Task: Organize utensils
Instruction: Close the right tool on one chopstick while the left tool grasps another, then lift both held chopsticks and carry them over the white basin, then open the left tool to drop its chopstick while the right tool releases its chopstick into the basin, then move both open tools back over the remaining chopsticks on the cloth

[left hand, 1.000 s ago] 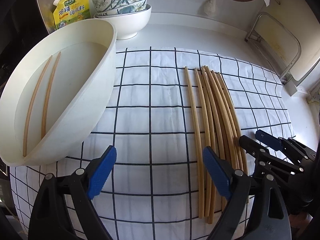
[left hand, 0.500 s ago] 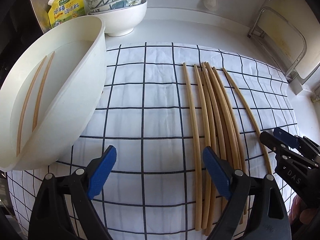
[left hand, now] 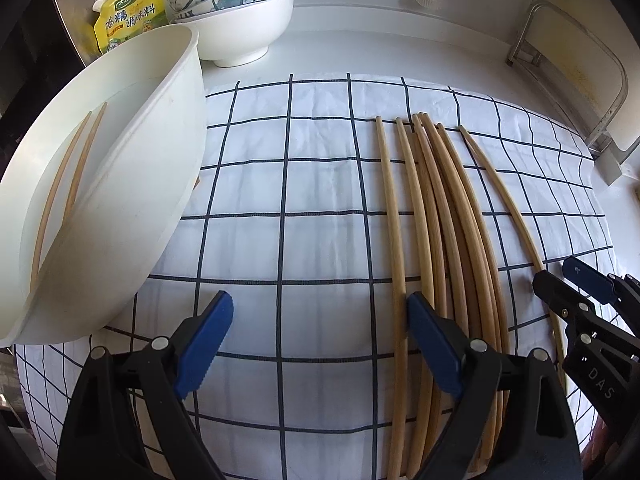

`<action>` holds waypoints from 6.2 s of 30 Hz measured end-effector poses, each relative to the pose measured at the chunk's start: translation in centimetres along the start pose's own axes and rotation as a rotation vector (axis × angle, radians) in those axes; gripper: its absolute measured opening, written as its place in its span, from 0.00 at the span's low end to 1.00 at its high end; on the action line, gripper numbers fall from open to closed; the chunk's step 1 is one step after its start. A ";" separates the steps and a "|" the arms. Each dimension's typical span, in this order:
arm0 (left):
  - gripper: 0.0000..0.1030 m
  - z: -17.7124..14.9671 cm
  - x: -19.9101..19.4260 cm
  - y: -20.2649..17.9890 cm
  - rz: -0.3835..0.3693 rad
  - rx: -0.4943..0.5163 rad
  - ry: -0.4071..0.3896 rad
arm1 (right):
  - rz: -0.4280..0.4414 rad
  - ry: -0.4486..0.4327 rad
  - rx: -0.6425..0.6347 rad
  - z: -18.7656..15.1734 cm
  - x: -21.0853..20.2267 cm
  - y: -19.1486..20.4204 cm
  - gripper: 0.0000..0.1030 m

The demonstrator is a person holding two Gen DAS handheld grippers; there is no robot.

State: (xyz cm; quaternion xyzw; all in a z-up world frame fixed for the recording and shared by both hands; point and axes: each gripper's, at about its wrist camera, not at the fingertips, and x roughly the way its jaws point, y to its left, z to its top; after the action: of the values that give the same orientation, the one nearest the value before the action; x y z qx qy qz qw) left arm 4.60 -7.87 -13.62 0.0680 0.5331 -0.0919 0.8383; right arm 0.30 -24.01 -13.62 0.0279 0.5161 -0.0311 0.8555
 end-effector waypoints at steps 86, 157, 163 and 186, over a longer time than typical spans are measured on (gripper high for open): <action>0.07 7.5 -3.5 25.8 -0.019 -0.216 -0.030 | 0.389 0.073 -0.170 15.4 2.0 27.9 0.06; 0.49 1.5 -12.8 15.7 -0.070 -0.113 -0.162 | 0.271 -0.090 -0.063 5.7 -9.4 15.7 0.09; 0.49 1.4 -12.3 12.3 -0.093 -0.055 -0.145 | 0.240 -0.087 -0.005 4.5 -9.4 12.1 0.09; 0.57 -0.3 -6.3 2.3 -0.153 0.099 -0.012 | 0.143 0.015 0.163 -1.3 -5.0 1.9 0.23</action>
State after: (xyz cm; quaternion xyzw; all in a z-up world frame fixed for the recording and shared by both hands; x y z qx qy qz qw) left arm 2.27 -5.03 -8.02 0.0680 0.5267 -0.1825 0.8275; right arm -3.03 -21.93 -9.82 0.1342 0.5149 -0.0117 0.8466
